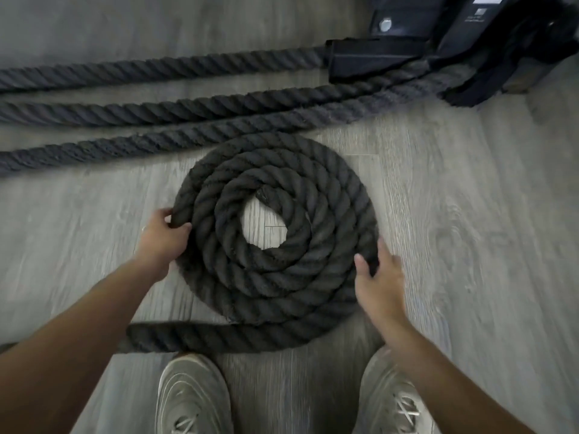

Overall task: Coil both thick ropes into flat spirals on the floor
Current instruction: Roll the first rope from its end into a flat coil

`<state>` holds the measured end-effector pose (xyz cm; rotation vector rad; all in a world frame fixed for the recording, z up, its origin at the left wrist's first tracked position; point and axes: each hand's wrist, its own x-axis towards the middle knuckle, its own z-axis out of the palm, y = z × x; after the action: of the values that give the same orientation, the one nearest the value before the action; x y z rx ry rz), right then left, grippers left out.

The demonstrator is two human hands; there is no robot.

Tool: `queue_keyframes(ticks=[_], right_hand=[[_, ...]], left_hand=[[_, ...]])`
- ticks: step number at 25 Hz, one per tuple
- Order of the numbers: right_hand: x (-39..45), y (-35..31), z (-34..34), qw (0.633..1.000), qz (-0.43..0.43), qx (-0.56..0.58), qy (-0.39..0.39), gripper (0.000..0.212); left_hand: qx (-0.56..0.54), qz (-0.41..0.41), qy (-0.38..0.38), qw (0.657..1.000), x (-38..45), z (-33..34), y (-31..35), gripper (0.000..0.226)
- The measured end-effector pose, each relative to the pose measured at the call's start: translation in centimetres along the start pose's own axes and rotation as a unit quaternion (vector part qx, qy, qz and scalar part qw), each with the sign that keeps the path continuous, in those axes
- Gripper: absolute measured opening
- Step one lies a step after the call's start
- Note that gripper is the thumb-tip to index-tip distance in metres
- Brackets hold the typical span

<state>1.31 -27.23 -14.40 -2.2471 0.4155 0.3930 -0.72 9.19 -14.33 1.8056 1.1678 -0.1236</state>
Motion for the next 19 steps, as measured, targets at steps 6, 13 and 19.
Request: queue_keyframes(ticks=[6, 13, 19], right_hand=[[9.9, -4.5, -1.4, 0.998, -0.015, 0.043, 0.03, 0.036], [-0.6, 0.1, 0.8, 0.995, 0.037, 0.054, 0.073, 0.059], [-5.0, 0.6, 0.9, 0.997, 0.061, 0.04, 0.017, 0.069]], left_hand=[[-0.109, -0.09, -0.012, 0.99, -10.1, 1.9, -7.7, 0.062], [-0.042, -0.044, 0.017, 0.998, -1.7, -0.2, -1.8, 0.083], [0.098, 0.079, 0.021, 0.992, 2.0, 0.1, 0.1, 0.058]])
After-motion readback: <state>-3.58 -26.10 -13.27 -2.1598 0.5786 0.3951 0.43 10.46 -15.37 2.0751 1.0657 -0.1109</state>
